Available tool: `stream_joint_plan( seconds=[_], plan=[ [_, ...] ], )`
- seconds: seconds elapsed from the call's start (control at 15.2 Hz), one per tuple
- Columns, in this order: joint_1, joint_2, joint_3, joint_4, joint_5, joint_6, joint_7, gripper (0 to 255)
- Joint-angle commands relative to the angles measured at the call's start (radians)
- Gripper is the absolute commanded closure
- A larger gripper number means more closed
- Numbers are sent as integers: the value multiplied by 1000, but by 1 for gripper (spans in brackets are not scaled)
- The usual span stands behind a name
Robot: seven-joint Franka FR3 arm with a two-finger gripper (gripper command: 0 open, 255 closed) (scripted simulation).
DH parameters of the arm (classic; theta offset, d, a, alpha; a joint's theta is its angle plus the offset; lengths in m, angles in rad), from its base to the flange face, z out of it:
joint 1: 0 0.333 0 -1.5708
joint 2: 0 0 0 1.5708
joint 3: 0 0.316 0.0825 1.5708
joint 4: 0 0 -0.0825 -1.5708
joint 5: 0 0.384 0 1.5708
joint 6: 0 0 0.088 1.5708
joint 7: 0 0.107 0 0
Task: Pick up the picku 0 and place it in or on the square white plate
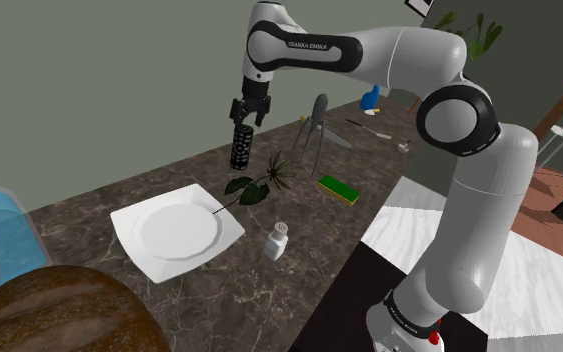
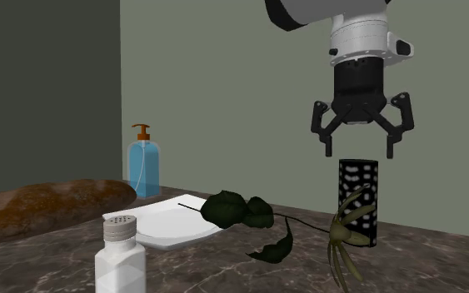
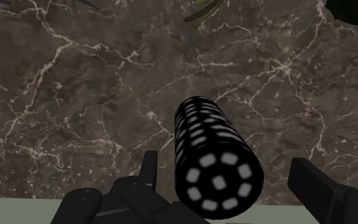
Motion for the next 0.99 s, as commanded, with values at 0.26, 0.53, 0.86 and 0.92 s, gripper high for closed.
stream_joint_plan(
  seconds=[0.26,0.53,0.86,0.92],
  plan=[
    [0,0,0,-49,0,49,1,0],
    [0,0,0,-49,0,49,1,0],
    [0,0,0,-48,0,49,1,255],
    [0,0,0,-48,0,49,1,255]
  ],
)
